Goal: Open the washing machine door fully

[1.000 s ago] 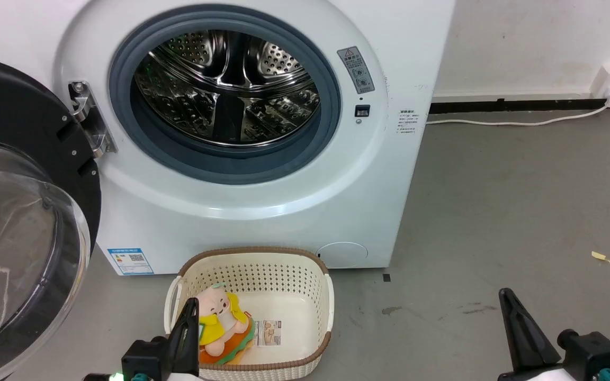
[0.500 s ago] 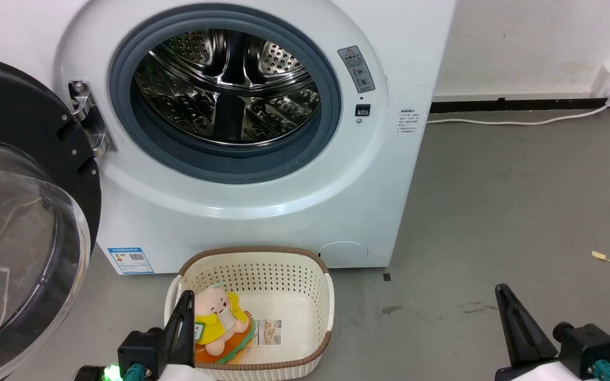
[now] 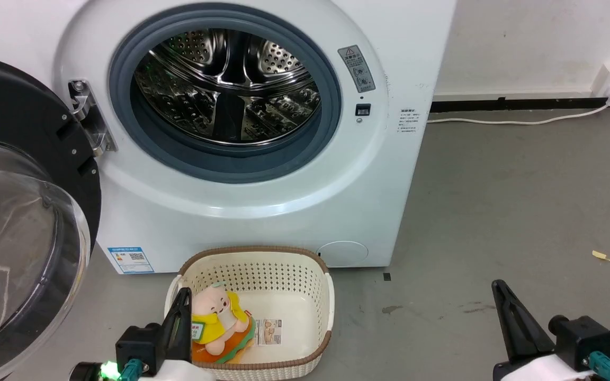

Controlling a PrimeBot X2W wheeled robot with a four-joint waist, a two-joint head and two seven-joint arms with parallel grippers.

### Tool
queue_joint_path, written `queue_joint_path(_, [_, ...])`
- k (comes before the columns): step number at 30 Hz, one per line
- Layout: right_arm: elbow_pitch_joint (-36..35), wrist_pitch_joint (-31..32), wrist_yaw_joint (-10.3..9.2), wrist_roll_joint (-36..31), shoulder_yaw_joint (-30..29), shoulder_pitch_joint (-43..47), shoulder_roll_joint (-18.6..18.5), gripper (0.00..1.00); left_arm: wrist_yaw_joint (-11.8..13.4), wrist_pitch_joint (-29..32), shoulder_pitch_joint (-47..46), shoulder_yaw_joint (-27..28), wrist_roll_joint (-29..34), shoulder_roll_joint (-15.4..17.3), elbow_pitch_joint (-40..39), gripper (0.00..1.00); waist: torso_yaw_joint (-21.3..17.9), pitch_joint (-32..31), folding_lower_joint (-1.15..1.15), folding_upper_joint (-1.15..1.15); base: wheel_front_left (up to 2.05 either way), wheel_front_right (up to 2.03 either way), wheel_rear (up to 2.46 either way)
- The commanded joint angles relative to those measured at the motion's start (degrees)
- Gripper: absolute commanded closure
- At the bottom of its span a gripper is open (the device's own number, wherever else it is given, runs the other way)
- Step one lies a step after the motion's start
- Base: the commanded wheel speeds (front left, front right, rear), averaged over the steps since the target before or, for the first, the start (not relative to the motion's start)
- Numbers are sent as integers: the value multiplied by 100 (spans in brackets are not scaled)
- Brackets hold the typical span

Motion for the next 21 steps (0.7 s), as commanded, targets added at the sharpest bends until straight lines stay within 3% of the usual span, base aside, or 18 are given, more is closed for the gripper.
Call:
queue_joint_path(1, [-18,26,3,-48,13,-94,14,100,-28,50,-114,38,57,-30,-47,100,1,1,0,0,0,0,0])
queue_joint_path(21, [-26,248,4,-162,27,-226,18,100,-85,284,-190,175,182,-55,-167,100,5,13,0,0,0,0,0])
